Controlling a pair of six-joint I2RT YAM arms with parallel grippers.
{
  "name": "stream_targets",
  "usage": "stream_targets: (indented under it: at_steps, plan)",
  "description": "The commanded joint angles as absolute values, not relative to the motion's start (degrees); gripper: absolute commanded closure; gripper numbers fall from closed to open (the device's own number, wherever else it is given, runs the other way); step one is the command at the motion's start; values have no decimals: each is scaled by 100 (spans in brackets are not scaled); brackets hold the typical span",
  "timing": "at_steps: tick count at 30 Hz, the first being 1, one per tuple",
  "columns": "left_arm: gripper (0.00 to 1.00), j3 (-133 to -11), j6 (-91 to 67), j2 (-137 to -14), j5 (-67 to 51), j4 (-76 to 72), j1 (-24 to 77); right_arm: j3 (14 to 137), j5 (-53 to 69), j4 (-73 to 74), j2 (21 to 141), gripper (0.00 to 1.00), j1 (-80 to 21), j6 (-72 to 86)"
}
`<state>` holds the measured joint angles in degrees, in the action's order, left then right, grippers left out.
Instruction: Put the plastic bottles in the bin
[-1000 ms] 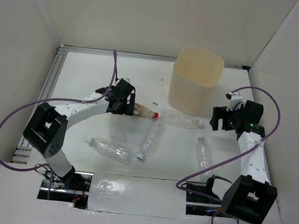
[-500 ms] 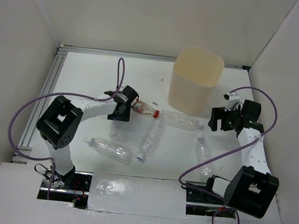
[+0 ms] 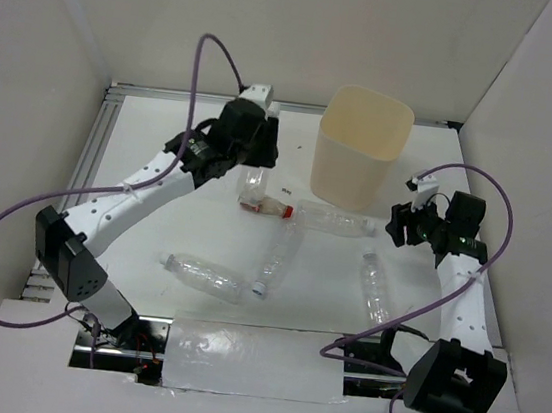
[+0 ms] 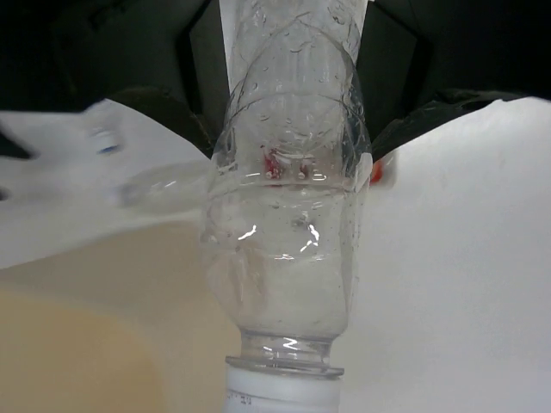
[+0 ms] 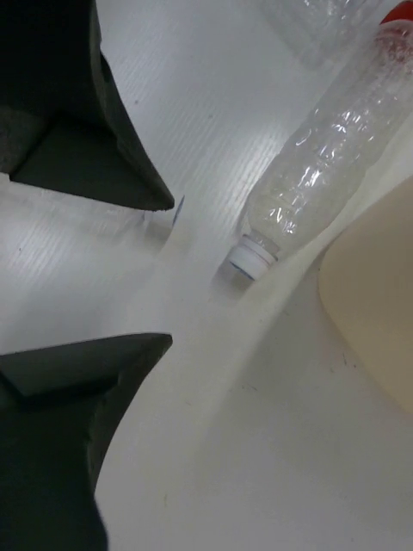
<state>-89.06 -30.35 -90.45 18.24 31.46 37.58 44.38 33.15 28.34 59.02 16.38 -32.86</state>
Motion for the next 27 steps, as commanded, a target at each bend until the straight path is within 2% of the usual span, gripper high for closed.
stream_targets:
  at_steps: [1,3,5,6,7,10,13,15,17,18,19,21,22,23,27]
  plan:
    - [79,-9849,-2261,-9007,901,2200,3797,4579,3384,3066,6107,30,1661,-3584]
    - [79,-10351,-2110,-9323,573,1481,3858,4667,3384,3339,6222,29,1661,-3647]
    - [81,-11656,-1987,-10006,107,935,3911,4667,3322,3392,6284,29,1661,-3647]
    - [81,-11663,-1986,-10254,105,932,3911,4667,3322,3393,6284,29,1661,-3647]
    - [81,-12116,-1986,-10483,45,427,3963,4667,3322,3445,6284,27,1609,-3647]
    - [81,-12357,-2223,-11196,44,-890,3964,4667,3270,3498,6153,27,1556,-3647]
    - [72,-12680,-2381,-11863,376,-1581,4025,4667,3270,3639,6030,24,1556,-3779]
    - [64,-12910,-2382,-12233,527,-1836,4078,4667,3322,3927,5960,22,1556,-3902]
    - [38,-13269,-2382,-12847,720,-1889,4183,4667,3454,4156,5907,19,1556,-4095]
    - [38,-13393,-2382,-12850,721,-1890,4184,4606,3454,4209,5906,18,1556,-4174]
    - [19,-13508,-2382,-12971,808,-1890,4236,4605,3454,4210,5828,16,1556,-4227]
    - [8,-13789,-2320,-13236,896,-1942,4297,4535,3454,4210,5696,15,1556,-4228]
    - [3,-13877,-2268,-13297,896,-1873,4298,4474,3402,4210,5695,15,1556,-4228]
    - [0,-14008,-2268,-13350,896,-1820,4298,4474,3401,4210,5695,11,1556,-4280]
    - [0,-13862,-2268,-13228,835,-1819,4298,4474,3401,4297,5826,7,1503,-4525]
